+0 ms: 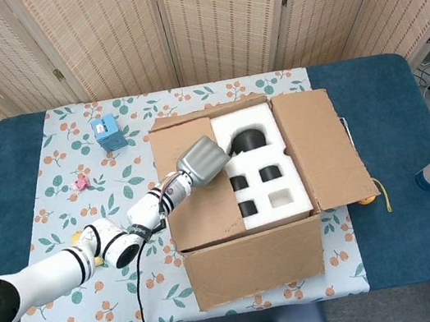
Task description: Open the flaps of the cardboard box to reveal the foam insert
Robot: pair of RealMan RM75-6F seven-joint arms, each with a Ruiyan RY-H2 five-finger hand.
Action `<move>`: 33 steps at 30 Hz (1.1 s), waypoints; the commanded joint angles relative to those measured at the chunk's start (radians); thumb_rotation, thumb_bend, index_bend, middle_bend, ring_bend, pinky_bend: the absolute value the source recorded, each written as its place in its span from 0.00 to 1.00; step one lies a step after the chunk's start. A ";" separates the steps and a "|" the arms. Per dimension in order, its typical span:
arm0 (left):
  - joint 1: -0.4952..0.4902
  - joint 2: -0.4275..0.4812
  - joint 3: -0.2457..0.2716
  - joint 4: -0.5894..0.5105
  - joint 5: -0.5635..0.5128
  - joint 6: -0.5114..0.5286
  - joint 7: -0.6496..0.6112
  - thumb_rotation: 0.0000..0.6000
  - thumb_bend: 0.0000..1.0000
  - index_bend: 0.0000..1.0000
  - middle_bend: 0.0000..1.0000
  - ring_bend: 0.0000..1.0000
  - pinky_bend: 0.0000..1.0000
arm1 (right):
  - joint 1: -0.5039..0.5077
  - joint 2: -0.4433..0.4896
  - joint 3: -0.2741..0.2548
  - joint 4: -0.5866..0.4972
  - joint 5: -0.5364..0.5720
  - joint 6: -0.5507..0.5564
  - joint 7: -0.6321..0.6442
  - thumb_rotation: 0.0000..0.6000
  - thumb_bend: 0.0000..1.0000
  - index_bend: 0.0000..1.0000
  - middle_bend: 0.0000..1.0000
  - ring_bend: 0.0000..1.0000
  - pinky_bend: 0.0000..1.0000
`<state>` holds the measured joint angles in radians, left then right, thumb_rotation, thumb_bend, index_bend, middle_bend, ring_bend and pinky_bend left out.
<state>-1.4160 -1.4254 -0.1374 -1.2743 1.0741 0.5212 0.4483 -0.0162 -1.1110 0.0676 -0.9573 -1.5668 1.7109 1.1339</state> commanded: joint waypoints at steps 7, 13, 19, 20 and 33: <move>-0.003 0.052 0.013 -0.074 -0.053 0.052 0.067 1.00 1.00 0.72 0.98 0.86 0.88 | 0.009 -0.005 -0.004 0.005 -0.009 -0.012 0.001 0.00 0.41 0.31 0.20 0.37 0.45; -0.001 0.105 0.006 -0.147 -0.080 0.111 0.115 1.00 1.00 0.72 0.98 0.86 0.88 | 0.016 -0.005 -0.007 0.001 -0.016 -0.016 0.001 0.00 0.41 0.31 0.20 0.37 0.45; 0.000 0.165 0.006 -0.220 -0.121 0.169 0.184 1.00 1.00 0.72 0.98 0.87 0.88 | 0.025 -0.003 -0.011 -0.010 -0.023 -0.027 -0.007 0.00 0.41 0.31 0.20 0.37 0.45; -0.001 0.174 0.006 -0.230 -0.127 0.179 0.197 1.00 1.00 0.72 0.98 0.87 0.88 | 0.027 -0.003 -0.012 -0.012 -0.024 -0.030 -0.008 0.00 0.41 0.31 0.20 0.37 0.45; 0.013 0.302 0.002 -0.358 -0.208 0.276 0.297 1.00 1.00 0.72 0.98 0.87 0.88 | 0.047 0.007 -0.017 -0.050 -0.038 -0.040 -0.041 0.00 0.41 0.31 0.20 0.37 0.45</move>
<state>-1.4070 -1.1329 -0.1360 -1.6227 0.8695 0.7902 0.7385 0.0303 -1.1054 0.0505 -1.0048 -1.6047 1.6717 1.0950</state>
